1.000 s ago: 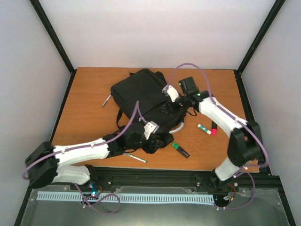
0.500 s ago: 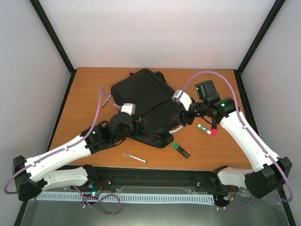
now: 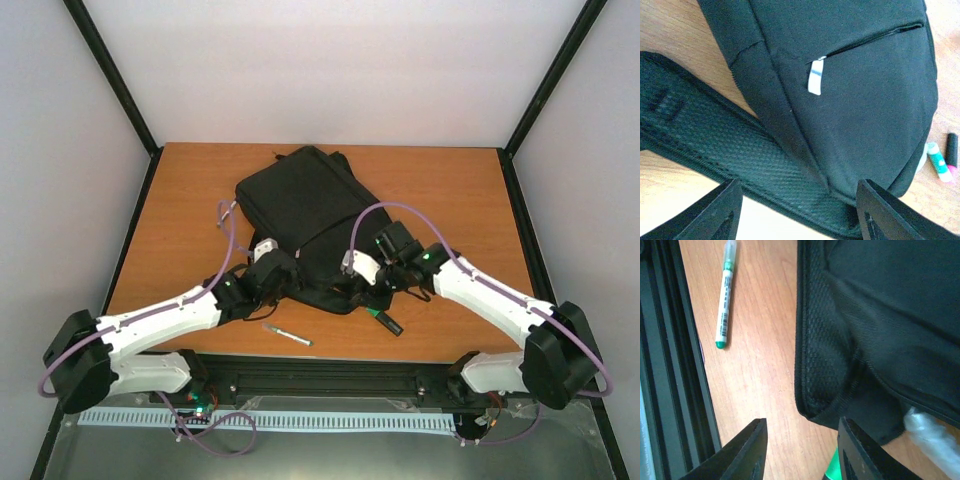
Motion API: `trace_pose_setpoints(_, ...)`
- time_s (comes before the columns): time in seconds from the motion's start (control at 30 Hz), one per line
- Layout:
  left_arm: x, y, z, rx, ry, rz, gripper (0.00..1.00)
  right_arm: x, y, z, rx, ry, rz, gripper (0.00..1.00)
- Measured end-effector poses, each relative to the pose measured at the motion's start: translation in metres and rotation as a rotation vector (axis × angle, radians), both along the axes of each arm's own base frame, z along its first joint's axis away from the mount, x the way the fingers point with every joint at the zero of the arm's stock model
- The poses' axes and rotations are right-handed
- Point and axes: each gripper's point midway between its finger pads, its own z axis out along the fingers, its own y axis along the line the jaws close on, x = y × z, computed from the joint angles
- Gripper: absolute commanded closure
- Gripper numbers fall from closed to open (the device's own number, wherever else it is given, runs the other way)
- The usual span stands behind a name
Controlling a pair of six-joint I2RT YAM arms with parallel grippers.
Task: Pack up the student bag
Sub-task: Zip the student bag at the center of the board.
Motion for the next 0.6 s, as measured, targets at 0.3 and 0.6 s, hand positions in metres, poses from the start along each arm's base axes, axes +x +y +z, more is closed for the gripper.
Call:
trace_pose_setpoints(0.3, 0.020, -0.018, -0.024, -0.077, 0.067, 0.081, 0.47, 0.004, 0.015, -0.027, 0.000, -0.042, 0.010, 0.61)
trace_pose_setpoints(0.6, 0.036, -0.045, -0.030, -0.106, 0.097, 0.065, 0.94, 0.020, 0.025, -0.045, -0.023, -0.048, -0.018, 0.61)
